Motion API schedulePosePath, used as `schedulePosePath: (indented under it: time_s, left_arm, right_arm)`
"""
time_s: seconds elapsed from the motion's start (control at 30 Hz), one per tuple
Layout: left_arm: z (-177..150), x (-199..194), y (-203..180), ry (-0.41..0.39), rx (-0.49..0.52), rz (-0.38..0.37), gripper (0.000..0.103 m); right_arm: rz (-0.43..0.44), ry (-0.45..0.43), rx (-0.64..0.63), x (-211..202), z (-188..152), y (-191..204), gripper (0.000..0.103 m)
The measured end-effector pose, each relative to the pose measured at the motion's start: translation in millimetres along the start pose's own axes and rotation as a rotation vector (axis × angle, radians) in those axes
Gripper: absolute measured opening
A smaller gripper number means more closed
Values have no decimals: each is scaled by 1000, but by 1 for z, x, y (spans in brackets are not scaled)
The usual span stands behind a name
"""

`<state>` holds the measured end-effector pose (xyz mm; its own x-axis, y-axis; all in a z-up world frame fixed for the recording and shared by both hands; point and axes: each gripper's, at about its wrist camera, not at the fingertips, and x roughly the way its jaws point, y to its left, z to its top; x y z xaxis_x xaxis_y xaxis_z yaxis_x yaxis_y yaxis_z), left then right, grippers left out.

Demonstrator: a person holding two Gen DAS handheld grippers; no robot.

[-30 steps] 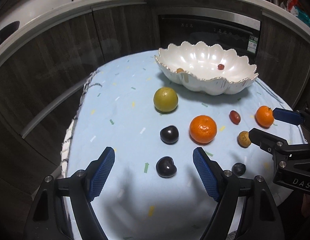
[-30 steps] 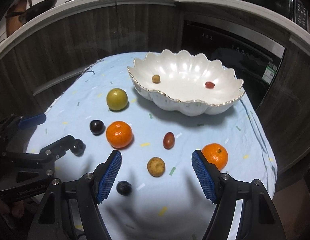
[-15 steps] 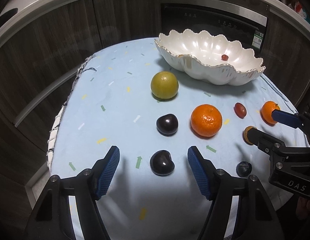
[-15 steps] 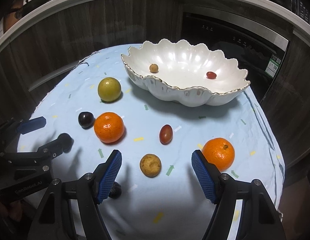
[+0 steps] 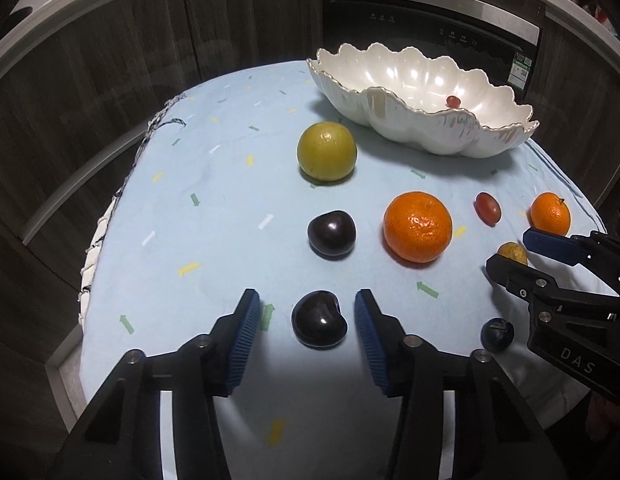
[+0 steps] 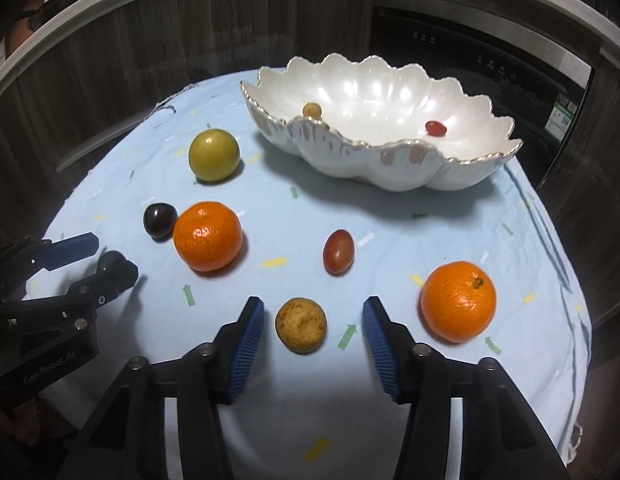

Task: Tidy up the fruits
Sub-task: 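Grasp dark plum with left tool while right tool grasps tan round fruit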

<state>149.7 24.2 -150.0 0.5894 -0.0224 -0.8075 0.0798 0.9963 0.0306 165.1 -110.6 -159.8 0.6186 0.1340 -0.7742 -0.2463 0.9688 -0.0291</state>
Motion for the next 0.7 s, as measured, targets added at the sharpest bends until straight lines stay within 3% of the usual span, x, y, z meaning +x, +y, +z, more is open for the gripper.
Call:
schedulePosePath:
  time_s: [0.13, 0.3, 0.7]
  left_arm:
    - [-1, 3, -1, 14, 1, -18, 30]
    - [-1, 1, -2, 8, 4, -27, 27]
    - [1, -7, -4, -22, 19, -15, 27]
  right_arm:
    - [8, 17, 2, 5, -2, -1, 43]
    - [27, 12, -15, 5, -1, 1, 28]
    - [26, -15, -11, -3, 2, -1, 27]
